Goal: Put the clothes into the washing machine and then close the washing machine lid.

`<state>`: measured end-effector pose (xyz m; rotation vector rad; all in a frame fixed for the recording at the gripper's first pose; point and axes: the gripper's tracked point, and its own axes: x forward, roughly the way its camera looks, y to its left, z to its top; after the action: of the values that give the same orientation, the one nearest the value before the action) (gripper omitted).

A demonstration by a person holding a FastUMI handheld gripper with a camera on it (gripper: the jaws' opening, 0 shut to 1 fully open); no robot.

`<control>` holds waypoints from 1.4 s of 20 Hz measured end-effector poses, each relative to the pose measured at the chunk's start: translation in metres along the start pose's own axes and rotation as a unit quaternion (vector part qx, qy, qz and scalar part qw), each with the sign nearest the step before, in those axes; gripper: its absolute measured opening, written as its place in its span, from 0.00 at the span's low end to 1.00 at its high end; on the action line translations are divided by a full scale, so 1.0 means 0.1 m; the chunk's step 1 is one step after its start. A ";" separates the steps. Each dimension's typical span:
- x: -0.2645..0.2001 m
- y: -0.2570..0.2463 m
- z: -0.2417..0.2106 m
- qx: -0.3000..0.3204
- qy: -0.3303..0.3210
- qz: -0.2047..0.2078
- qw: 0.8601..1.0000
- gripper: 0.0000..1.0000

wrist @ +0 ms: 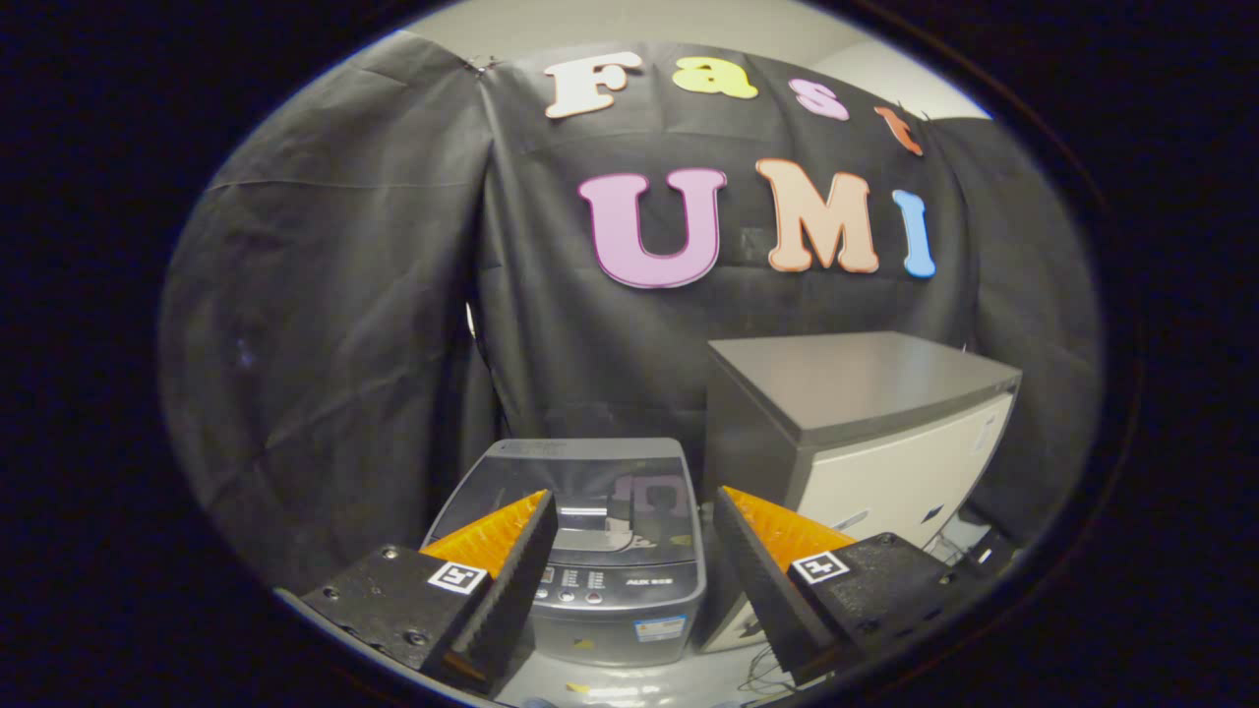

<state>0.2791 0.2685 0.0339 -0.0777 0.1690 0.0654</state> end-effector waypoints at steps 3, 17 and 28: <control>-0.32 -0.13 0.11 -0.018 -0.036 0.008 0.999 0.97; -1.07 -1.06 0.09 -0.053 -0.146 -0.049 0.987 0.97; -0.75 -1.54 -0.42 0.025 -0.164 -0.044 0.985 0.97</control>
<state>0.2096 0.1076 0.0159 -0.0236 -0.1631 -0.0157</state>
